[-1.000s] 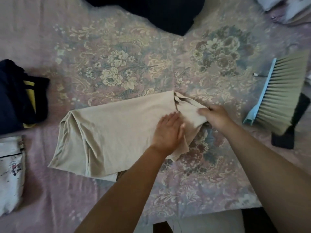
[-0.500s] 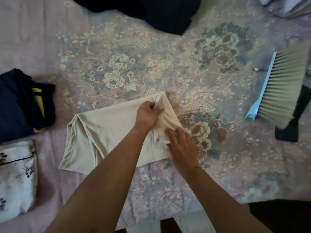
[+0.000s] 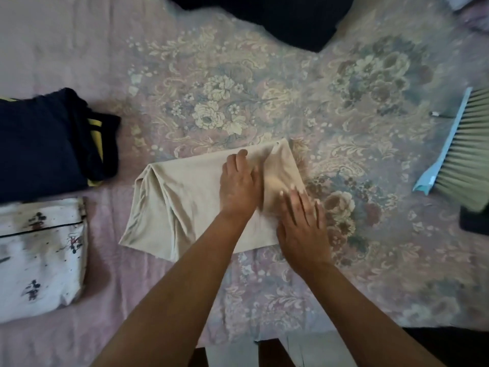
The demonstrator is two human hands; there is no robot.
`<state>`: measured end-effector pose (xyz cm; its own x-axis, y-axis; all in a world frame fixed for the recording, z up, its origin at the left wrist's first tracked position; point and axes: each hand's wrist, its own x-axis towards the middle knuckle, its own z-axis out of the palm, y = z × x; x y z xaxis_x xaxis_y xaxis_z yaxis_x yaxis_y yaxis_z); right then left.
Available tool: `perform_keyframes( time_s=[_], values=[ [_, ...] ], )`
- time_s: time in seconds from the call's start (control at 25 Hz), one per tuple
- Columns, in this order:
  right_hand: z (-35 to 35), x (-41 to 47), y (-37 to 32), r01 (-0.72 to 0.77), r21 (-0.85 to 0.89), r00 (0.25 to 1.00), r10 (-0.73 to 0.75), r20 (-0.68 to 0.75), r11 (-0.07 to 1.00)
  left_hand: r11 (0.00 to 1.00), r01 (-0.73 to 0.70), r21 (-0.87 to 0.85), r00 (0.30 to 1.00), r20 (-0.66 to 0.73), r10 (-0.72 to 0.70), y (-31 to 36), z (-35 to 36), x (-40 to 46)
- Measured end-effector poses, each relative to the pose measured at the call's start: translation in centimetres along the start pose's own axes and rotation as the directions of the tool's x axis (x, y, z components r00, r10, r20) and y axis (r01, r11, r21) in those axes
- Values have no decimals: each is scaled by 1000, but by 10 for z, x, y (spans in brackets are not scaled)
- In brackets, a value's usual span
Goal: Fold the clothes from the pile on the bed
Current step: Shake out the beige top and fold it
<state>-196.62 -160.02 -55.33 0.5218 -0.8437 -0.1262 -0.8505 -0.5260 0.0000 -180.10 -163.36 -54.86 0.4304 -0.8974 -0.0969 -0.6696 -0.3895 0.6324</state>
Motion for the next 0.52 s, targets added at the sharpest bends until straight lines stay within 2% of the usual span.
perform_keyframes(
  time_s=[0.08, 0.16, 0.2, 0.28, 0.36, 0.44, 0.52],
  values=[
    [1, 8, -12, 0, 7, 998, 0, 66, 1000, 970, -117, 213, 987, -84, 138, -42, -22, -21],
    [-3, 20, -29, -24, 16, 998, 23, 54, 1000, 924, -77, 375, 983, -126, 133, -82, -47, -38],
    [-5, 24, -44, 21, 38, 999, -22, 34, 999, 903, 18, 430, 988, -145, 49, -97, -64, -45],
    [-8, 28, -81, 171, 87, 985, -172, -4, 981, 847, 266, 461, 964, -147, -222, -117, -94, -54],
    [-9, 27, -117, 264, 121, 964, -267, 14, 957, 770, 462, 439, 870, -58, -490, -126, -113, -59],
    [-8, 19, -144, 286, 139, 953, -297, 65, 948, 723, 580, 374, 784, -18, -620, -133, -125, -63],
    [-7, 10, -160, 308, 132, 944, -320, 83, 942, 692, 682, 239, 707, 27, -706, -138, -134, -62]
  ],
)
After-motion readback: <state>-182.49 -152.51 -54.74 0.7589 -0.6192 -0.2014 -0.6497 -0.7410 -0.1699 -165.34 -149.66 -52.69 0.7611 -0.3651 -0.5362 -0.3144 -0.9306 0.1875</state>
